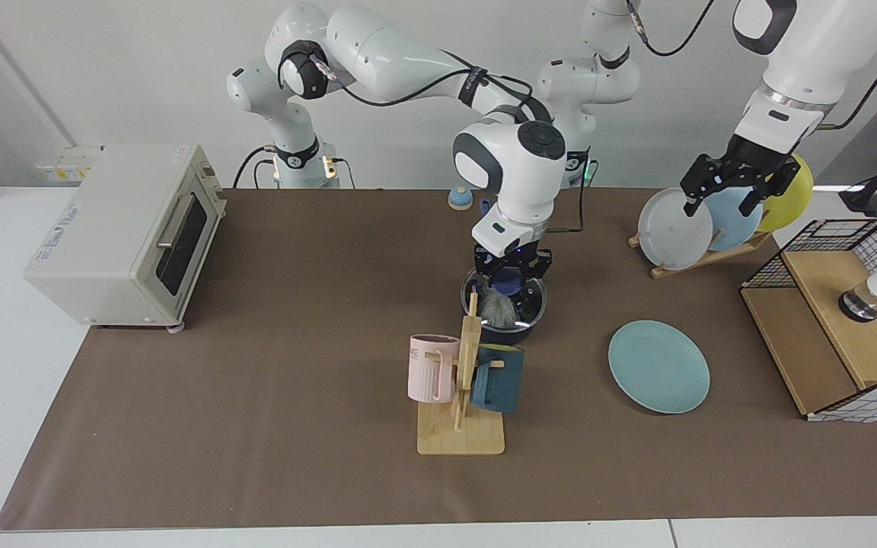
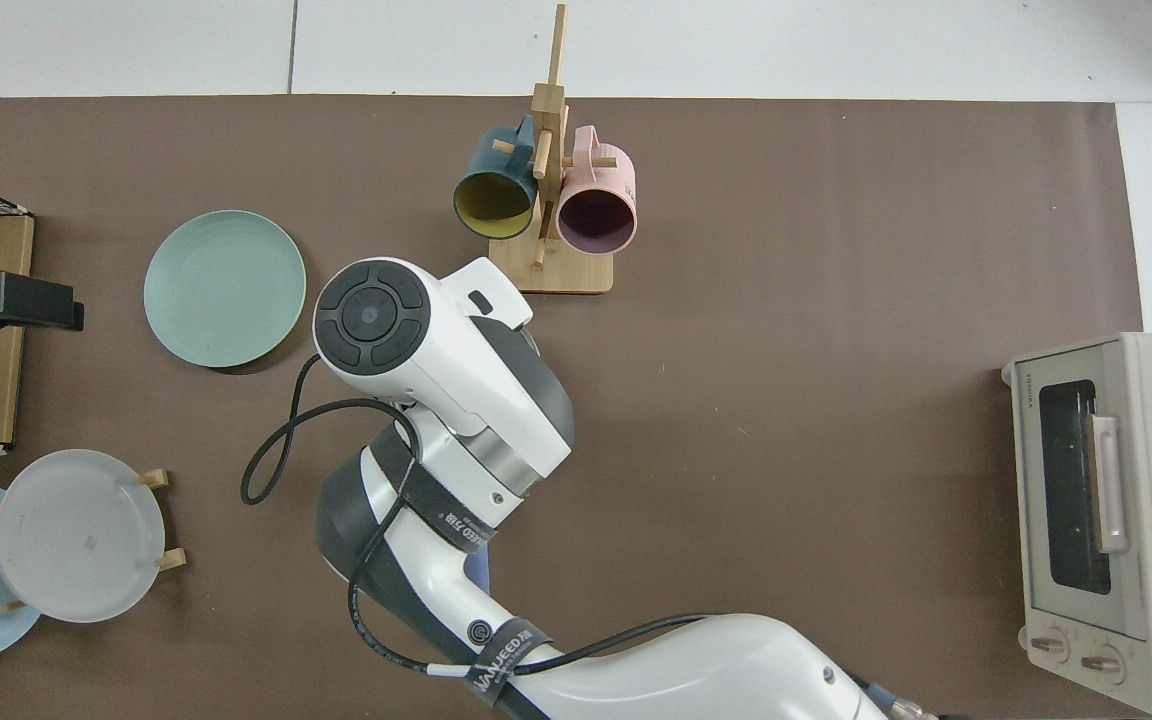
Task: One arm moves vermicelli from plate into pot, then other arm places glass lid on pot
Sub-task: 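Carry the glass lid with the right gripper over the saucepan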
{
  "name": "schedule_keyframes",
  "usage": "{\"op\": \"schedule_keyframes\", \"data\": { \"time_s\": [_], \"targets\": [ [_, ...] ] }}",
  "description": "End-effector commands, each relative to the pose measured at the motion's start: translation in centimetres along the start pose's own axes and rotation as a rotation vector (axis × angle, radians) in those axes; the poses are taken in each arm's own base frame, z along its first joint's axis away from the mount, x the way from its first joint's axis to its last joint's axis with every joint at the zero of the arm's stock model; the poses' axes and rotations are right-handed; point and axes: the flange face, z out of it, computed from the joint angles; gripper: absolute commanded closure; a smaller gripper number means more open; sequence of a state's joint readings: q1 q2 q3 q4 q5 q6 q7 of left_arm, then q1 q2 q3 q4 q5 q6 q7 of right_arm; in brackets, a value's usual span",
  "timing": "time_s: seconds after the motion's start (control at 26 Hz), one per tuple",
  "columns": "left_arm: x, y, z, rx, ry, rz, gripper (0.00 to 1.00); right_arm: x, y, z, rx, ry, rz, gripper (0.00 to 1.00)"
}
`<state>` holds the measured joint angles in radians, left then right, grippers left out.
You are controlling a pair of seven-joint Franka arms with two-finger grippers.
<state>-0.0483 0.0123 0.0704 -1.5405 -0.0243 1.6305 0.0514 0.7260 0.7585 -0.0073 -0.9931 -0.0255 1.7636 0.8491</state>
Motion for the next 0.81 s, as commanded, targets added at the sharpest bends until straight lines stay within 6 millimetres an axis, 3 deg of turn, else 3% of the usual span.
{"op": "schedule_keyframes", "data": {
  "time_s": [0.0, 0.27, 0.42, 0.77],
  "targets": [
    [-0.5, -0.2, -0.2, 0.019, 0.004, 0.01, 0.0, -0.2, 0.3, -0.3, -0.007, 0.001, 0.013, 1.0],
    [-0.5, -0.2, -0.3, 0.019, 0.006, 0.009, 0.0, -0.5, 0.1, -0.4, 0.002, -0.009, 0.014, 1.0],
    [-0.4, -0.2, -0.3, 0.019, 0.007, 0.009, 0.0, -2.2, -1.2, -1.0, 0.007, -0.001, -0.013, 1.0],
    [-0.4, -0.2, -0.3, 0.019, 0.007, 0.009, 0.0, -2.4, -0.8, -1.3, -0.011, 0.005, -0.005, 1.0]
  ]
}}
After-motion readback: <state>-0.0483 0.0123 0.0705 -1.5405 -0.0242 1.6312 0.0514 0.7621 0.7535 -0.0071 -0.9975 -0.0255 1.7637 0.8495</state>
